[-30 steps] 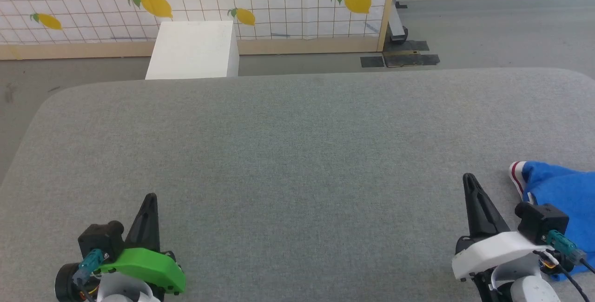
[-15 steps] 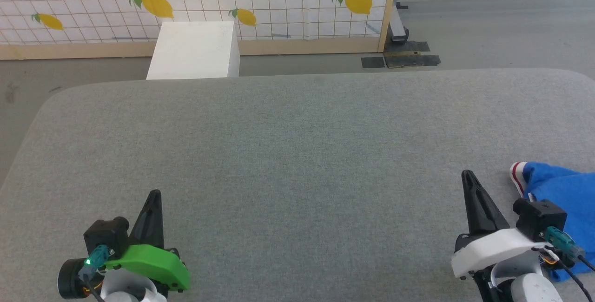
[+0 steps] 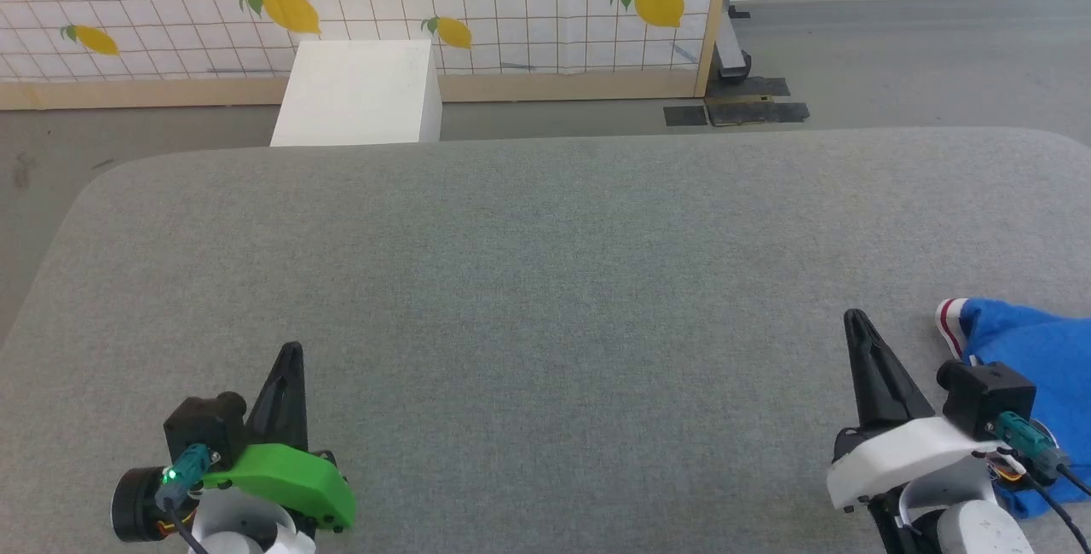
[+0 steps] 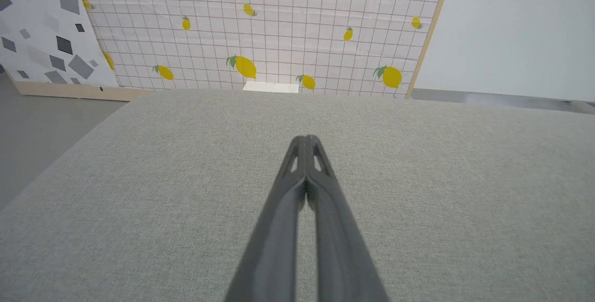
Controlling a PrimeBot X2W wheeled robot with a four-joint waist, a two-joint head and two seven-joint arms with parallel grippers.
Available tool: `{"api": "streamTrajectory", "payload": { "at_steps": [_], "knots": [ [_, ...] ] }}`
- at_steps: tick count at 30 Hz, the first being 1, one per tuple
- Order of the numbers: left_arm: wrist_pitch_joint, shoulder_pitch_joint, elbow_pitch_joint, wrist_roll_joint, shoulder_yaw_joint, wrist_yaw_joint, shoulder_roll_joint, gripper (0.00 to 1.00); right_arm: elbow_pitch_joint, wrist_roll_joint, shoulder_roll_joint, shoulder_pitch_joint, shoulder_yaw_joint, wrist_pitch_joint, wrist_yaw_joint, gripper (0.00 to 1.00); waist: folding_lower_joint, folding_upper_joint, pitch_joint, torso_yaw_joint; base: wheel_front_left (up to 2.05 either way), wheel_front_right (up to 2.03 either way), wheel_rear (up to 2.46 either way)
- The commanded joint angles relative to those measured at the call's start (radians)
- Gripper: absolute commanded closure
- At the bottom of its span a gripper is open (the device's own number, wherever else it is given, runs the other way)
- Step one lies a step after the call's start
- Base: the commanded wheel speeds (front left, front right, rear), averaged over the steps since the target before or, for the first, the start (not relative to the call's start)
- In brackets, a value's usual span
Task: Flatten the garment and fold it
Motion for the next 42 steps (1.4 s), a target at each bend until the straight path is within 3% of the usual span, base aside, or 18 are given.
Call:
{"api": "streamTrajectory", "payload": {
  "at_steps": [1, 42],
  "knots": [
    [0.006, 0.009, -0.007, 0.016, 0.007, -0.007, -0.012, 1.00, -0.011, -0.012, 0.001, 0.014, 0.003, 0.006, 0.000, 1.00, 0.0000, 0.0000, 0.000, 0.000, 0.00, 0.00, 0.00],
    [0.089, 0.023, -0.078, 0.179, 0.079, -0.033, -0.099, 1.00, -0.102, -0.092, 0.002, 0.037, 0.012, 0.076, -0.001, 1.00, 0.0000, 0.0000, -0.005, 0.008, 0.00, 0.00, 0.00]
  ]
}}
